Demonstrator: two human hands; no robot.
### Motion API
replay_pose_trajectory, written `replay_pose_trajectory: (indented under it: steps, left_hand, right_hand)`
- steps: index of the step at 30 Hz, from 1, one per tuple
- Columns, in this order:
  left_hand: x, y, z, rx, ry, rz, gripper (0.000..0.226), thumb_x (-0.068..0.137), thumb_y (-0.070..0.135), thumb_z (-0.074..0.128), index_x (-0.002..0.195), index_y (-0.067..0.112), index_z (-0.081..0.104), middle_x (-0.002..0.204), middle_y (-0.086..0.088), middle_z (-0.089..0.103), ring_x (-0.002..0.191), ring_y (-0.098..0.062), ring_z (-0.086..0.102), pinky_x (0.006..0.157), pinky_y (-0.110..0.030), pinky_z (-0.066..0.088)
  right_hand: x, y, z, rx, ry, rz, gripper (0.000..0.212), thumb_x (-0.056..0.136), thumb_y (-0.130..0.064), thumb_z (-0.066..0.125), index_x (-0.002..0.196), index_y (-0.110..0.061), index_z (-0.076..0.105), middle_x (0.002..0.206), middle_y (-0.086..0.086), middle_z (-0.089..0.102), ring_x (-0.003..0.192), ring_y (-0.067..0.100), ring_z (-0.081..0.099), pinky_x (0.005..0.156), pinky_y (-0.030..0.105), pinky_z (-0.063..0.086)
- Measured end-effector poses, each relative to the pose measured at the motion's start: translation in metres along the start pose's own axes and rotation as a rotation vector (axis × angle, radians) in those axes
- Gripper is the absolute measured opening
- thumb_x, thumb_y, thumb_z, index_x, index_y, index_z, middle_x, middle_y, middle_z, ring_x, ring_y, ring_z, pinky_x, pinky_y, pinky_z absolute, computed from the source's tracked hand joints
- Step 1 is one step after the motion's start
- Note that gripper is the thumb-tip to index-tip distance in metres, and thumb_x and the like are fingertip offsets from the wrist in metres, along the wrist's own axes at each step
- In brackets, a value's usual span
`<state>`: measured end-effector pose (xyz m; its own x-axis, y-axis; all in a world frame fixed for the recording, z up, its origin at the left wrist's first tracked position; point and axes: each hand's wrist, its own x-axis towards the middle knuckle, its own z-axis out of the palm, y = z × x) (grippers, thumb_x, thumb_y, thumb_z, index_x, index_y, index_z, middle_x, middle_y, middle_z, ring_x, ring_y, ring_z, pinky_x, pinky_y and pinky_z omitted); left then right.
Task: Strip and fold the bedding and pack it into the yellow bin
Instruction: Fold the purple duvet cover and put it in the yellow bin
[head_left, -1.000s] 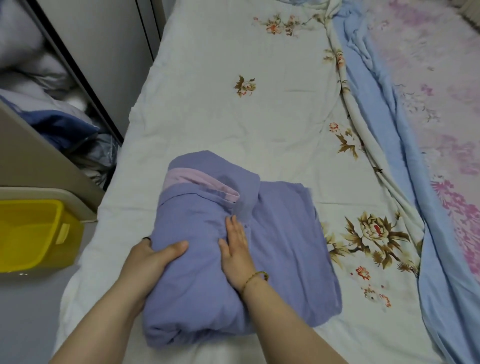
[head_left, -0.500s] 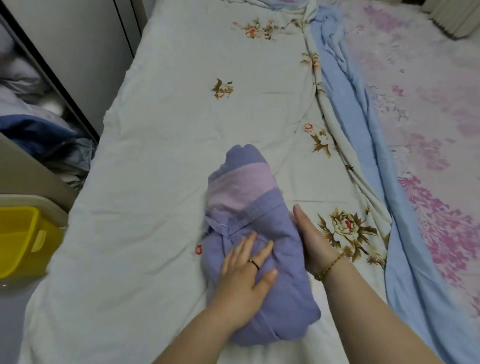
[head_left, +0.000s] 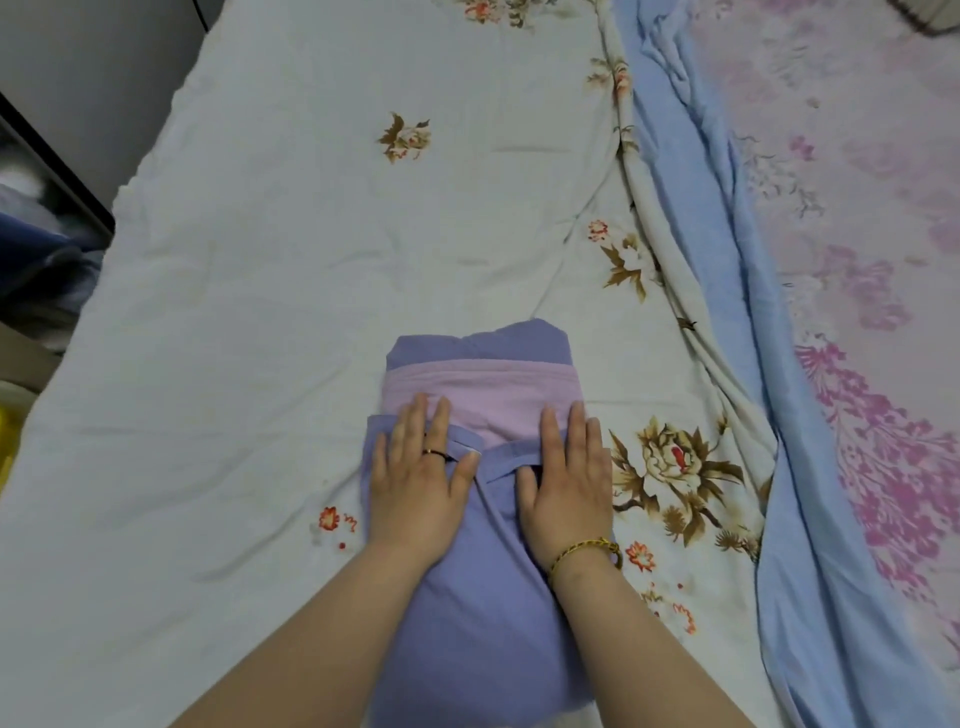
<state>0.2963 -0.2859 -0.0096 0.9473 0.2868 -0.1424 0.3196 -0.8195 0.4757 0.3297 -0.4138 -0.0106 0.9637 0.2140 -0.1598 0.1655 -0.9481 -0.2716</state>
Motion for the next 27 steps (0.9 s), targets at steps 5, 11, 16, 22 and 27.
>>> replay_pose_trajectory:
  steps: [5,11,16,22,27]
  left_hand:
    - [0.017,-0.01,0.036,0.034,0.066,0.017,0.068,0.086,0.063,-0.005,0.142,0.025,0.005,0.151,-0.006,0.014,0.138,-0.01,0.012,0.106,-0.025,-0.008]
    - [0.013,-0.015,0.031,-0.115,0.108,0.081,0.075,0.087,0.067,0.0,0.137,0.014,0.021,0.142,-0.003,0.026,0.129,-0.016,0.018,0.108,-0.021,-0.002]
    - [0.006,-0.013,0.017,-0.001,0.059,0.017,0.08,0.093,0.06,0.01,0.13,-0.001,0.048,0.128,-0.025,0.054,0.12,-0.028,0.035,0.098,-0.04,0.017]
    - [0.009,-0.007,0.021,0.101,-0.014,-0.061,0.113,0.068,0.08,-0.02,0.144,0.013,0.031,0.15,-0.019,0.027,0.139,-0.035,0.027,0.11,-0.041,0.008]
    - [0.002,-0.011,0.01,0.124,0.053,0.045,0.079,0.073,0.059,0.026,0.128,0.008,0.054,0.131,-0.022,0.052,0.125,-0.033,0.047,0.107,-0.054,0.02]
  right_hand:
    - [0.023,0.017,0.026,-0.111,0.083,-0.021,0.075,0.071,-0.043,0.018,0.135,-0.012,0.042,0.143,0.025,0.036,0.133,0.039,0.031,0.112,0.034,0.008]
    - [0.036,0.018,0.016,0.13,0.416,-0.495,0.01,0.078,-0.013,0.045,0.071,-0.008,0.049,0.068,0.014,0.058,0.076,0.022,0.04,0.068,0.029,0.032]
    - [0.039,0.042,-0.022,0.489,0.264,0.005,0.027,0.081,-0.021,0.038,0.081,-0.001,0.057,0.074,0.02,0.06,0.069,0.028,0.053,0.063,0.029,0.03]
    - [0.042,0.041,-0.029,0.203,0.017,0.201,0.045,0.094,-0.015,0.043,0.139,-0.011,0.038,0.145,0.012,0.036,0.133,0.027,0.031,0.107,0.03,0.018]
    - [-0.019,0.025,-0.024,0.325,-0.032,0.249,0.068,0.09,-0.034,0.052,0.147,-0.016,0.019,0.156,0.005,0.01,0.143,0.02,0.011,0.114,0.029,0.011]
